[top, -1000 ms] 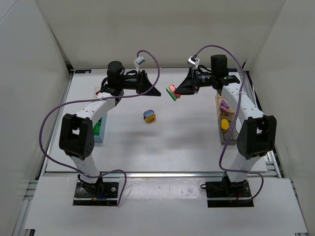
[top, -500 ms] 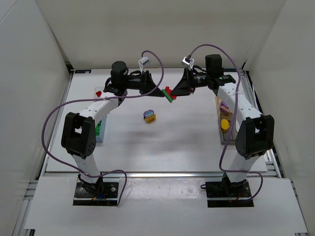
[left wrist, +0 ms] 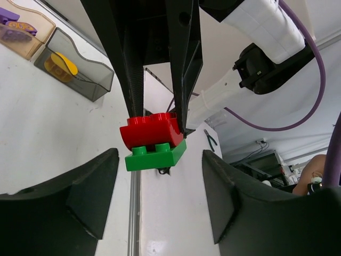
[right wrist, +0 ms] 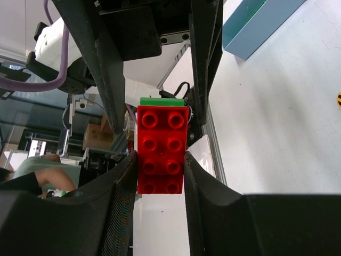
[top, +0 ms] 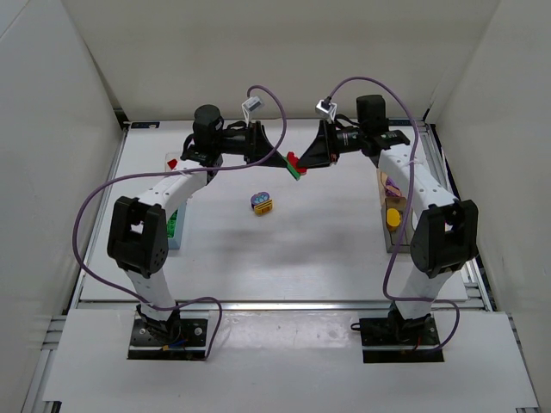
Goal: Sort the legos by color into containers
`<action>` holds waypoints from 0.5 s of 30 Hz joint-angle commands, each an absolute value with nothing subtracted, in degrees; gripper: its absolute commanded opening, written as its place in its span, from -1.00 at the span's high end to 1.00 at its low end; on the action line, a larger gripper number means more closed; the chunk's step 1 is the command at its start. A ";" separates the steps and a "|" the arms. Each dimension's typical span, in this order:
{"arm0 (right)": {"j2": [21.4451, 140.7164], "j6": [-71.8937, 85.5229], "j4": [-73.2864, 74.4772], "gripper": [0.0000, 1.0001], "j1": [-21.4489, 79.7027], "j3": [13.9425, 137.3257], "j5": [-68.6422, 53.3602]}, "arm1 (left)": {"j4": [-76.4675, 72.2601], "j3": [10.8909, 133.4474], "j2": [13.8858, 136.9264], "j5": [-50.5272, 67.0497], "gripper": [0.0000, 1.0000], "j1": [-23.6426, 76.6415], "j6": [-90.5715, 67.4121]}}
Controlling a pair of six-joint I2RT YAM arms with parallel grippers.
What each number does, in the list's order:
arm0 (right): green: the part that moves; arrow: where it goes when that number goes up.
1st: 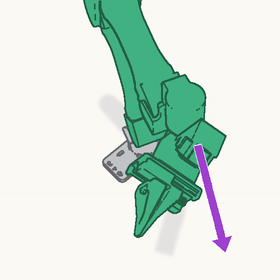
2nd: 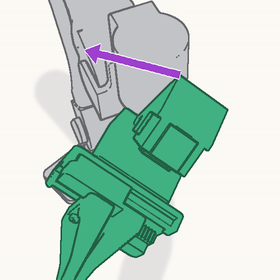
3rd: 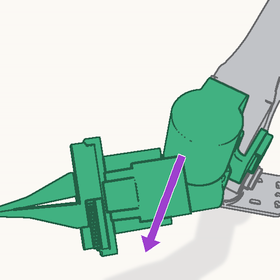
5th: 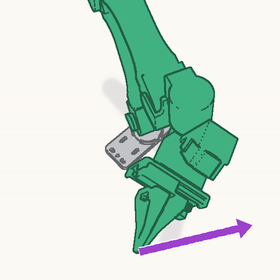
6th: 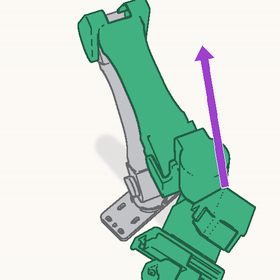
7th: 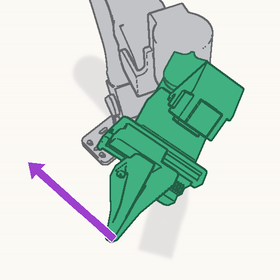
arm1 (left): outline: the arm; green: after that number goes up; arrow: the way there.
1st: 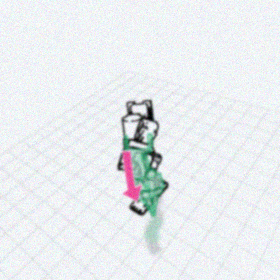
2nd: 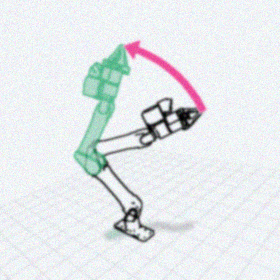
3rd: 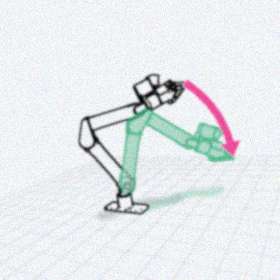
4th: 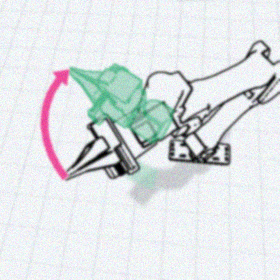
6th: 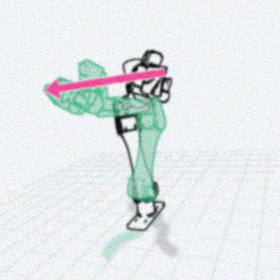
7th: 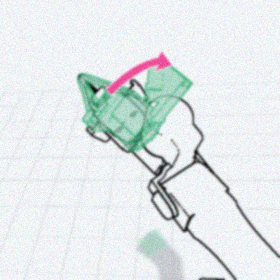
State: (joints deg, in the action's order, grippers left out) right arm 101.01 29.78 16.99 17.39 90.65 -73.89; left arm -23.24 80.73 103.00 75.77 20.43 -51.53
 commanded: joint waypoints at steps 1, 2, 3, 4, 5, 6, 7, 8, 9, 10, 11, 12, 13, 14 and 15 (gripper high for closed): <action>101.34 28.83 17.05 1.00 17.84 93.34 -74.79 | -24.79 82.62 103.18 76.99 -0.42 20.92 -51.50; 101.34 28.74 17.14 1.00 17.84 93.25 -74.71 | -24.87 82.62 103.18 76.91 -0.38 20.92 -51.50; 101.34 28.65 17.14 1.00 17.84 93.25 -74.71 | -24.87 82.62 103.18 76.90 -0.34 20.92 -51.50; 101.34 28.57 17.23 1.00 17.84 93.25 -74.71 | -24.79 82.53 103.18 76.90 -0.27 20.92 -51.50; 101.16 28.39 17.40 1.00 17.84 93.16 -74.62 | -24.70 82.53 103.18 76.90 -0.15 20.92 -51.50; 101.16 28.30 17.49 1.00 17.84 93.16 -74.62 | -24.70 82.53 103.18 76.90 -0.09 20.92 -51.42; 101.16 28.30 17.40 1.00 17.84 93.08 -74.53 | -24.35 82.44 103.27 76.90 -0.03 20.92 -51.24; 101.16 28.21 17.32 1.00 18.02 93.08 -74.44 | -24.08 82.44 103.27 77.08 0.04 21.00 -51.15; 101.25 28.21 17.49 1.00 17.93 93.16 -74.36 | -24.00 82.44 103.27 77.08 0.16 20.92 -51.15; 101.34 28.04 17.40 1.00 17.84 93.25 -74.36 | -23.99 82.44 103.27 77.08 0.21 20.92 -50.98; 101.25 27.95 17.49 1.00 17.84 93.25 -74.27 | -23.91 82.35 103.36 77.08 0.29 21.00 -50.89; 101.08 27.69 17.66 1.00 17.84 93.16 -74.09 | -23.82 82.18 103.19 76.99 0.38 21.01 -50.80; 101.07 27.25 18.01 1.00 17.84 93.34 -74.00 | -23.64 82.09 103.10 77.08 0.41 21.01 -50.71; 101.07 25.59 18.63 1.00 17.75 93.60 -73.13 | -23.56 81.65 102.92 77.17 0.44 21.01 -50.71; 100.99 24.27 20.81 1.00 17.84 93.78 -72.34 | -23.55 81.30 102.66 77.25 0.45 21.01 -50.63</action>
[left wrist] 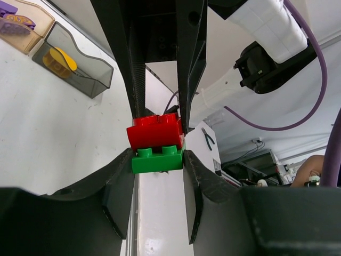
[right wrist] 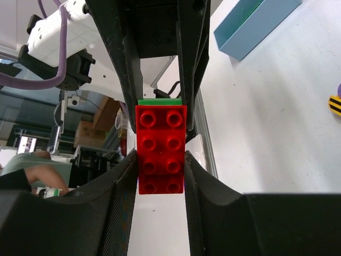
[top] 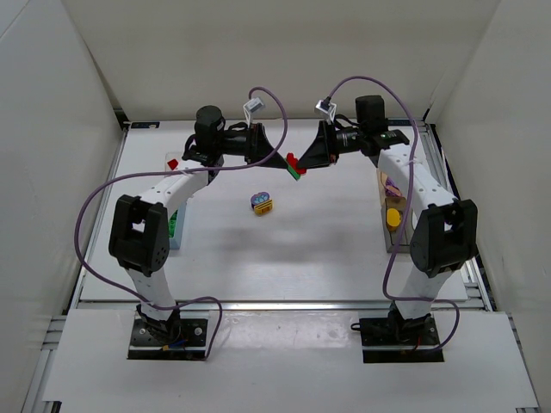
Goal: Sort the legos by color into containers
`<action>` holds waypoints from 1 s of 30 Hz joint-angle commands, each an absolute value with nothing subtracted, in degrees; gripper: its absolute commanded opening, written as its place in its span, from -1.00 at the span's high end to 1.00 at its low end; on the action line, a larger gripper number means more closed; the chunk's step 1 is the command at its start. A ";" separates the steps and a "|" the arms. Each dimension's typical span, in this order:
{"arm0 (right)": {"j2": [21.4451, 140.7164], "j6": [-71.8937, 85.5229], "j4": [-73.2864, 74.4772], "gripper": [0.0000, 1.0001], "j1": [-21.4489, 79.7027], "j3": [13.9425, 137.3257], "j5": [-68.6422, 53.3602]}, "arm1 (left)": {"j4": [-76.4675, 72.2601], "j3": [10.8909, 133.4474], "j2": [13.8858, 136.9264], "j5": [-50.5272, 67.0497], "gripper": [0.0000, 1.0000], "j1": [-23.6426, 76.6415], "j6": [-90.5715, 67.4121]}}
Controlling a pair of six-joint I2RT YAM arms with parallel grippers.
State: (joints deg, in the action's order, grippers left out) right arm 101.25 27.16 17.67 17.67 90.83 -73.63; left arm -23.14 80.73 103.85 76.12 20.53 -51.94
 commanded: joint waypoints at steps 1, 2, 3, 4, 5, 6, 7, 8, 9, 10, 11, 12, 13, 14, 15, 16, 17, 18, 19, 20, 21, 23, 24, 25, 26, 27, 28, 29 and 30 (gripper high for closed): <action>100.81 22.69 21.96 1.00 17.67 94.30 -71.81 | -23.55 80.78 102.40 77.26 0.47 21.01 -50.63; 100.55 20.50 22.93 1.00 17.75 94.48 -70.76 | -23.55 80.16 101.70 77.17 0.48 21.01 -50.54; 100.29 19.70 23.64 1.00 17.67 94.48 -70.49 | -23.55 78.85 101.17 77.17 0.48 21.01 -50.45; 100.02 19.17 24.51 1.00 17.40 94.48 -69.18 | -23.64 78.05 100.73 77.25 0.49 21.01 -50.45; 99.50 18.12 24.87 1.00 17.32 94.57 -68.65 | -23.64 77.26 99.85 77.08 0.49 20.92 -50.36; 99.23 16.80 25.22 1.00 17.14 94.66 -68.21 | -23.64 76.39 99.32 77.25 0.50 21.00 -50.27; 99.14 16.27 25.92 1.00 16.27 94.92 -67.68 | -23.56 74.72 98.88 77.26 0.50 20.92 -50.19; 98.88 15.82 26.28 1.00 16.09 95.10 -66.89 | -23.55 73.84 98.35 77.26 0.50 20.92 -50.10; 98.70 15.39 26.45 1.00 15.56 95.27 -66.62 | -23.55 72.78 97.22 77.17 0.51 20.92 -50.01; 98.61 14.95 26.54 1.00 15.21 95.62 -66.53 | -23.47 71.03 96.77 77.17 0.51 20.92 -49.92; 98.61 14.77 26.98 1.00 14.16 95.89 -66.36 | -23.29 70.23 96.33 77.08 0.51 20.92 -49.66; 98.35 14.68 26.81 1.00 13.54 96.06 -66.36 | -22.68 69.53 95.28 76.91 0.51 20.92 -48.88; 98.26 14.76 26.81 1.00 13.10 96.15 -66.18 | -21.72 68.22 94.66 76.90 0.51 20.31 -48.43; 98.09 14.68 26.98 1.00 12.23 96.15 -66.09 | -21.36 67.42 94.14 76.73 0.51 20.04 -48.25; 97.82 14.59 26.98 1.00 11.69 96.07 -66.01 | -20.31 66.72 92.91 76.55 0.51 19.78 -47.47; 97.65 14.42 26.98 1.00 10.91 96.06 -66.01 | -19.78 65.32 92.29 76.38 0.51 18.91 -47.03; 97.47 14.41 26.81 1.00 10.38 95.89 -66.01 | -19.34 64.43 91.68 76.20 0.51 18.55 -46.76; 97.30 14.50 26.98 1.00 10.02 95.63 -66.01 | -18.99 63.64 90.54 75.85 0.52 18.20 -45.97; 97.03 14.50 26.90 1.00 9.41 95.36 -66.01 | -17.85 62.50 89.92 75.76 0.52 17.67 -45.53; 96.86 14.41 26.81 1.00 9.23 95.27 -66.01 | -16.97 62.06 89.39 75.76 0.52 17.41 -44.83; 96.77 14.59 26.81 1.00 9.05 94.75 -66.09 | -16.35 61.70 88.86 75.15 0.52 17.14 -43.78; 96.42 14.59 26.63 1.00 8.70 94.13 -66.27 | -13.46 61.17 87.81 75.06 0.52 16.70 -41.15; 96.42 14.59 26.63 1.00 8.53 93.87 -66.36 | -12.49 61.17 87.45 75.06 0.52 16.70 -40.52; 96.42 14.50 26.63 1.00 8.53 93.69 -66.53 | -11.70 61.26 87.10 74.97 0.53 16.61 -40.00; 96.24 14.41 26.46 1.00 8.61 93.43 -67.14 | -11.08 61.35 86.84 74.97 0.53 16.52 -39.73; 96.41 14.59 26.28 1.00 8.70 93.43 -67.93 | -10.64 61.43 86.75 75.06 0.53 16.52 -39.47; 96.59 14.94 26.37 0.68 8.61 93.51 -68.64 | -10.29 61.61 86.75 75.15 0.53 16.52 -38.59; 96.68 16.07 26.63 0.41 8.70 93.95 -69.43 | -8.89 61.87 87.01 75.15 0.53 16.52 -38.06; 96.85 16.26 27.07 0.16 8.70 94.39 -70.04 | -8.53 62.57 87.01 75.32 0.53 16.61 -37.36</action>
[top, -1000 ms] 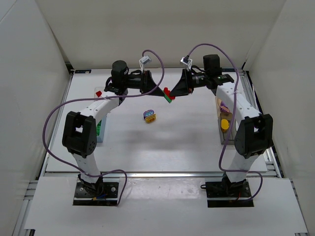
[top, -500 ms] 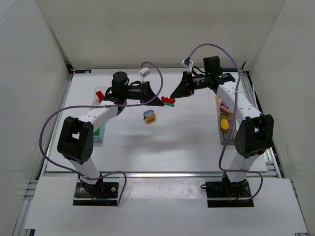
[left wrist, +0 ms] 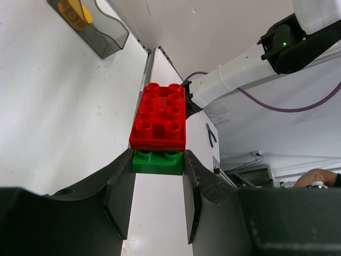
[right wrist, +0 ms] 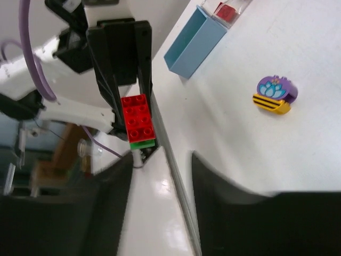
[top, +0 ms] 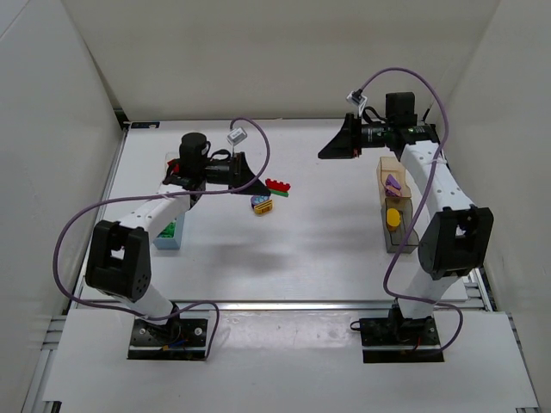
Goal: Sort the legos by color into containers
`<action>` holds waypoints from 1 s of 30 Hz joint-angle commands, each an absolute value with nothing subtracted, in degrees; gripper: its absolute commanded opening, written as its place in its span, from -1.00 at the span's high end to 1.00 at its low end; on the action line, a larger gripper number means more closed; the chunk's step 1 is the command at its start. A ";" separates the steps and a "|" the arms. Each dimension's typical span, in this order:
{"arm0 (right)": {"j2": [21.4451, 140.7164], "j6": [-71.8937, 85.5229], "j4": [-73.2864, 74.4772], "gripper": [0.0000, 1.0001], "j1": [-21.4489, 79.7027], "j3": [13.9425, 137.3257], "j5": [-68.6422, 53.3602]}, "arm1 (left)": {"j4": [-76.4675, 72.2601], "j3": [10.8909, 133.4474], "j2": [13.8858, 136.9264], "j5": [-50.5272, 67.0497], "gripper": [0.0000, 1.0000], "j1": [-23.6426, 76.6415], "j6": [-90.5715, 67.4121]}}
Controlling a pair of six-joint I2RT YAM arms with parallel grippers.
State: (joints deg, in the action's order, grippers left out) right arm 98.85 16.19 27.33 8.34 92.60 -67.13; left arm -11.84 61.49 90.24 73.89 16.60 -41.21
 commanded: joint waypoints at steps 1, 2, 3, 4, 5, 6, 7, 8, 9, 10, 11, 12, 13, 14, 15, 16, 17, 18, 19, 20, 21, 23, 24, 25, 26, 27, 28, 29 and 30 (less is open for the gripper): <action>97.29 16.26 27.94 -0.14 9.40 94.83 -70.74 | -7.66 63.10 87.19 75.41 0.52 16.70 -35.79; 97.56 15.82 28.82 -0.21 9.75 95.97 -71.88 | -6.78 63.80 87.88 75.67 0.52 16.79 -34.64; 97.65 13.30 30.13 -0.26 10.45 96.59 -71.81 | -3.98 65.90 88.33 76.02 0.52 17.40 -33.32; 97.91 12.14 33.02 -0.32 12.03 97.11 -71.81 | -2.30 67.22 88.77 76.20 0.52 17.66 -31.83; 97.91 11.08 33.83 -0.34 12.56 97.29 -71.72 | -0.63 68.72 89.73 76.46 0.52 18.01 -27.73; 97.91 10.20 34.36 -0.34 13.96 97.29 -71.89 | 5.65 72.04 90.52 76.55 0.52 18.71 -25.34; 98.08 10.37 34.54 -0.34 14.50 97.21 -72.07 | 7.63 73.46 90.96 76.73 0.52 19.16 -23.31; 98.09 10.55 34.37 -0.34 15.02 96.34 -72.16 | 9.21 74.78 91.92 76.73 0.52 19.33 -20.51; 98.09 11.07 34.02 -0.34 15.90 95.89 -72.42 | 10.62 76.45 92.37 76.73 0.51 19.68 -20.04; 98.17 10.90 34.10 -0.34 16.34 95.37 -72.51 | 10.81 77.25 92.81 76.82 0.51 19.95 -20.04; 98.09 10.64 34.19 -0.34 16.87 95.19 -72.51 | 11.33 77.95 93.25 77.25 0.51 20.13 -19.43; 98.17 9.85 34.36 -0.34 18.01 95.19 -72.34 | 12.21 78.74 94.30 77.43 0.51 20.47 -19.16; 98.26 9.50 34.54 -0.33 18.37 95.36 -72.25 | 13.09 80.23 94.74 77.78 0.51 20.91 -18.64; 98.35 9.23 34.72 -0.32 18.80 95.45 -72.07 | 13.62 81.03 95.27 78.22 0.51 21.27 -18.28; 98.70 8.97 34.80 -0.31 19.42 95.71 -71.98 | 14.67 81.64 95.97 78.48 0.51 21.53 -17.15; 98.88 8.70 34.54 -0.30 19.77 96.06 -71.98 | 15.72 82.69 96.24 78.75 0.51 21.97 -16.79; 99.14 8.70 34.63 -0.30 19.78 96.33 -71.90 | 15.91 82.97 96.59 78.84 0.51 22.15 -16.44; 99.40 8.70 34.54 -0.28 19.78 96.42 -71.89 | 15.91 83.23 96.68 79.53 0.51 22.41 -16.35; 99.75 8.44 34.72 -0.28 19.78 96.85 -71.89 | 15.91 83.41 97.11 79.63 0.51 22.67 -16.35; 99.93 8.26 34.98 -0.27 19.78 97.20 -71.89 | 16.08 83.67 97.21 79.80 0.51 23.02 -16.26; 100.28 8.09 35.07 -0.25 19.78 97.64 -72.07 | 16.08 83.76 97.29 79.89 0.51 23.29 -16.35; 100.72 8.26 35.07 -0.22 19.95 97.91 -72.16 | 16.00 84.02 97.38 79.81 0.51 23.82 -16.26; 100.81 8.17 35.24 -0.18 20.13 98.00 -72.25 | 15.91 84.11 97.47 79.89 0.51 23.99 -16.35; 100.90 8.17 35.24 -0.17 20.30 98.09 -72.33 | 15.73 84.20 97.56 79.81 0.51 23.99 -16.43; 100.90 7.74 35.59 -0.16 20.74 98.00 -72.25 | 15.65 84.46 97.73 79.72 0.51 23.99 -16.35; 100.81 7.39 36.29 -0.14 21.00 98.00 -72.25 | 15.64 84.64 97.73 79.54 0.51 23.99 -16.43; 100.72 6.77 36.82 -0.14 21.27 97.82 -72.16 | 15.56 84.81 97.91 79.72 0.51 23.99 -16.44; 100.64 6.33 37.00 -0.14 21.53 97.39 -72.07 | 15.56 84.99 97.91 79.54 0.51 23.99 -16.44; 100.29 6.15 37.35 -0.14 21.88 96.95 -71.90 | 15.56 85.43 98.00 79.54 0.51 23.99 -16.52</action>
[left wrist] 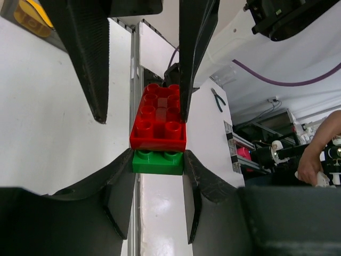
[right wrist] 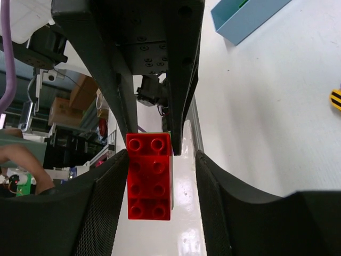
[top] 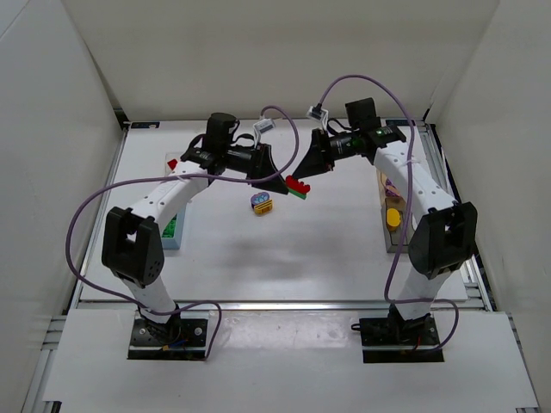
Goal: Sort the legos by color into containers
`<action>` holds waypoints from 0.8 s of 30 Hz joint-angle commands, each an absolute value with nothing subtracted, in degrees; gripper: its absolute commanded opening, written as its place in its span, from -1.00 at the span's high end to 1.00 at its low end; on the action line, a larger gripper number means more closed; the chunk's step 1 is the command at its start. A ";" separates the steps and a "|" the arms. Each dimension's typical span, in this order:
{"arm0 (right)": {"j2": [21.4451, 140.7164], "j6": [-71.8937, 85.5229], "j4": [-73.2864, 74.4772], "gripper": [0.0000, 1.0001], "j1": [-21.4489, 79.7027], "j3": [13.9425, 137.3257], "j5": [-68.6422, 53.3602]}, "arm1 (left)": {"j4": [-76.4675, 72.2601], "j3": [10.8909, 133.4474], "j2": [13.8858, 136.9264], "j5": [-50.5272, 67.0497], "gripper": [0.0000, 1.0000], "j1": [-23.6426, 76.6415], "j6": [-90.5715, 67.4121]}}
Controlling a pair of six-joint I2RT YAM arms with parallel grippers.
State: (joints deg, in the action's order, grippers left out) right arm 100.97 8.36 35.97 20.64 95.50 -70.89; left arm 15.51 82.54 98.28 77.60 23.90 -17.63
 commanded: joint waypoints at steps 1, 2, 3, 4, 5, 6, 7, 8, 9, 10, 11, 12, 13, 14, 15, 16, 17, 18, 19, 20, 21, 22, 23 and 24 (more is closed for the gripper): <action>100.02 6.07 37.18 -0.15 22.06 96.60 -71.89 | 15.56 85.43 98.09 79.37 0.51 24.08 -16.61; 99.50 5.89 37.18 -0.15 22.41 95.72 -71.89 | 15.38 85.52 98.09 79.37 0.51 24.08 -16.61; 99.32 5.71 37.53 -0.16 22.59 95.36 -71.81 | 15.38 85.43 98.17 79.28 0.51 24.08 -16.61; 99.14 5.54 37.70 -0.16 22.94 95.01 -71.72 | 15.21 85.52 98.09 79.10 0.51 24.08 -16.61; 98.79 5.19 38.05 -0.16 23.11 94.66 -71.72 | 15.21 85.43 98.17 78.93 0.51 24.08 -16.70; 98.70 5.27 37.97 -0.17 23.12 94.48 -71.72 | 15.21 85.43 98.09 78.93 0.51 24.08 -16.70; 98.53 5.36 38.06 -0.17 23.46 94.48 -71.81 | 15.21 85.34 98.17 78.84 0.51 24.08 -16.70; 98.44 5.36 38.06 -0.16 23.47 94.66 -71.81 | 15.21 85.34 98.26 78.84 0.51 24.08 -16.70; 98.44 5.27 38.06 -0.16 23.64 94.75 -71.89 | 15.21 85.25 98.17 78.84 0.51 24.08 -16.61; 98.52 5.27 38.23 -0.16 23.82 94.83 -71.89 | 15.21 85.17 98.17 78.84 0.51 24.08 -16.44; 98.44 5.27 38.23 -0.16 23.99 95.18 -72.07 | 15.21 85.08 98.17 78.75 0.51 24.08 -16.44; 98.52 5.19 38.23 -0.15 23.99 95.27 -72.16 | 15.21 84.90 98.26 78.66 0.51 24.08 -16.44; 98.61 5.19 38.32 -0.13 24.08 95.36 -72.16 | 15.21 84.99 98.26 78.66 0.51 24.08 -16.35; 98.61 5.19 38.23 -0.04 24.17 95.36 -72.51 | 15.21 84.99 98.26 78.49 0.51 24.08 -16.26; 98.61 5.10 38.23 0.03 24.17 95.27 -72.60 | 15.21 85.08 98.26 78.49 0.51 24.08 -16.17; 98.70 5.10 38.23 0.10 24.17 95.10 -72.77 | 15.21 85.17 98.44 78.49 0.51 24.08 -16.17; 98.61 5.10 38.15 0.33 24.17 95.01 -72.95 | 15.21 85.25 98.44 78.49 0.51 24.08 -16.26; 98.61 5.10 38.06 0.44 24.17 94.75 -72.95 | 15.21 85.34 98.44 78.40 0.51 24.08 -16.26; 98.53 5.18 37.62 0.53 24.26 94.57 -72.95 | 15.38 85.34 98.52 78.31 0.51 24.08 -16.17; 98.53 5.36 37.36 0.73 24.26 94.57 -72.86 | 15.38 85.25 98.61 78.31 0.50 24.08 -16.17; 98.44 5.54 37.01 0.83 24.26 94.40 -72.60 | 15.47 85.25 98.61 78.31 0.51 24.08 -16.17; 98.26 5.45 36.65 0.91 24.17 94.39 -72.42 | 15.38 84.99 98.61 78.31 0.51 24.17 -16.08; 98.17 5.28 36.56 0.99 24.17 94.48 -72.33 | 15.55 84.73 98.61 78.31 0.51 24.34 -16.08; 98.35 5.45 36.30 1.00 24.17 94.83 -72.07 | 15.56 84.64 98.35 78.31 0.51 24.61 -16.00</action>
